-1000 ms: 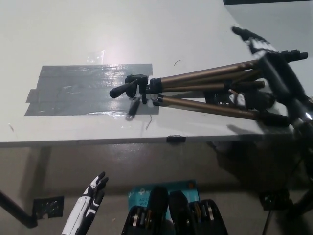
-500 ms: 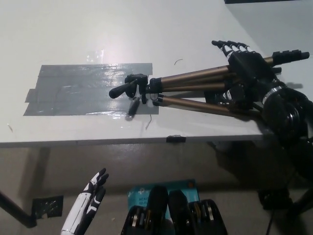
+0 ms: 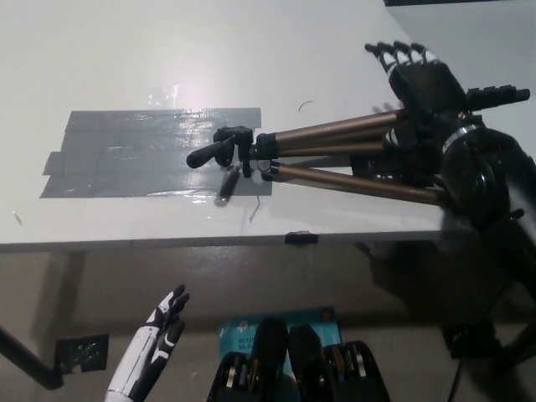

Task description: A tripod is kept on the middle of the desk infront of the robot and the robot grabs one of its legs to pick it up and hands it to a person

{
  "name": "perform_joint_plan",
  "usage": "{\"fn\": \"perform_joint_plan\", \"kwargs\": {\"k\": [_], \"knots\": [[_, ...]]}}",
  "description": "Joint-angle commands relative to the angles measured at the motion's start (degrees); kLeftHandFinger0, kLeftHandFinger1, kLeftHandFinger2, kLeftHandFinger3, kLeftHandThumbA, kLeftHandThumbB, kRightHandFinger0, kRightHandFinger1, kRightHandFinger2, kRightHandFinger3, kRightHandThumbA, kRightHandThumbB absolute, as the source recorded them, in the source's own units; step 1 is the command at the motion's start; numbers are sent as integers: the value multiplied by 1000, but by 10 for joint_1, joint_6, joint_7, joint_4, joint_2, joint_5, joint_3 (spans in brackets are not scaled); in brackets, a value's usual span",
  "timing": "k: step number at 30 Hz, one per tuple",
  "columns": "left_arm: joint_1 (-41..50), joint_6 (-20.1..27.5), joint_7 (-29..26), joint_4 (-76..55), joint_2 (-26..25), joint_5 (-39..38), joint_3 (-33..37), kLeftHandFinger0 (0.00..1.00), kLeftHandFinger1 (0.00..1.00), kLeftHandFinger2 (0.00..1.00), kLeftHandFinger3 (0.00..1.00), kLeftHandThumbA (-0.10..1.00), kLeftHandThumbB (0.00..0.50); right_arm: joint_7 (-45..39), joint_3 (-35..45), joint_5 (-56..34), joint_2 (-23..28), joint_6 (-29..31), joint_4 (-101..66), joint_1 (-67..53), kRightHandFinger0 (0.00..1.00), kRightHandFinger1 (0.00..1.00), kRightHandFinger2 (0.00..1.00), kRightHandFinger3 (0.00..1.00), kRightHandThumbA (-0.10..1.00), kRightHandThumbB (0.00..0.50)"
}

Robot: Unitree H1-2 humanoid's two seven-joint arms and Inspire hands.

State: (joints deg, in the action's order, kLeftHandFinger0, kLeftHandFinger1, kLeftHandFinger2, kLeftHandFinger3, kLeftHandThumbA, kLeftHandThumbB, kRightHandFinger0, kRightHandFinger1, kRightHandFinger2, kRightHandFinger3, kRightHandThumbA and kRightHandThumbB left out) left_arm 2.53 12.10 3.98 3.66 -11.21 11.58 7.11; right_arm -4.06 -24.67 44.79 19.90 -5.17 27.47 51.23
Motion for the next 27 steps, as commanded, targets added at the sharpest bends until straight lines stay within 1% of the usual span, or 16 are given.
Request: {"fn": "perform_joint_plan", "kwargs": {"k": [1,6,9,10,12,14,16,19,21,22,23,24,25,26,27], "knots": [[-6,15,9,-13,-9,5,4,1000,1000,1000,1000,1000,307,67,-1,30,5,42,-12,37,1000,1000,1000,1000,1000,346],[-8,17,13,-12,-11,3,5,1000,1000,1000,1000,1000,308,99,-4,37,-1,59,24,41,1000,1000,1000,1000,1000,345],[-8,16,14,-13,-10,3,4,1000,1000,1000,1000,1000,294,132,-15,53,-3,67,61,49,1000,1000,1000,1000,999,336],[-10,22,13,-10,-10,4,4,1000,1000,1000,1000,1000,284,150,-22,61,-4,72,81,53,1000,1000,1000,1000,949,313],[-11,19,15,-12,-10,5,4,1000,1000,1000,1000,1000,288,158,-27,64,-6,75,97,56,1000,1000,1000,1000,919,314],[-11,7,18,-17,-11,7,4,1000,1000,1000,1000,1000,304,144,-37,64,-8,72,114,57,1000,1000,1000,1000,879,339],[-12,6,20,-18,-11,5,5,1000,1000,1000,1000,1000,294,132,-41,60,-8,72,118,58,1000,1000,1000,1000,869,349],[-16,14,18,-10,-11,3,3,1000,1000,1000,1000,1000,281,121,-52,62,-9,75,128,59,1000,1000,1000,1000,848,386],[-16,16,19,-9,-11,0,2,1000,1000,1000,1000,1000,272,127,-59,65,-9,80,141,60,1000,1000,1000,1000,816,399],[-16,18,18,-8,-11,1,3,1000,1000,1000,1000,1000,269,133,-64,69,-9,83,147,61,1000,1000,1000,1000,785,399],[-17,19,18,-6,-11,0,3,1000,1000,1000,1000,1000,269,144,-70,78,-9,83,156,63,1000,1000,1000,1000,758,386],[-17,20,19,-6,-11,-1,3,1000,1000,1000,1000,1000,270,168,-79,91,-10,83,170,65,1000,1000,1000,1000,680,352],[-17,20,19,-6,-11,0,4,1000,1000,1000,1000,1000,270,182,-80,93,-11,84,176,65,1000,1000,1000,1000,647,358],[-17,18,20,-8,-11,0,4,1000,1000,1000,1000,1000,271,229,-85,101,-14,95,197,68,779,768,800,938,359,263],[-17,16,20,-10,-11,2,5,1000,1000,1000,1000,1000,264,302,-92,114,-16,106,219,72,530,517,547,826,150,247]]}}
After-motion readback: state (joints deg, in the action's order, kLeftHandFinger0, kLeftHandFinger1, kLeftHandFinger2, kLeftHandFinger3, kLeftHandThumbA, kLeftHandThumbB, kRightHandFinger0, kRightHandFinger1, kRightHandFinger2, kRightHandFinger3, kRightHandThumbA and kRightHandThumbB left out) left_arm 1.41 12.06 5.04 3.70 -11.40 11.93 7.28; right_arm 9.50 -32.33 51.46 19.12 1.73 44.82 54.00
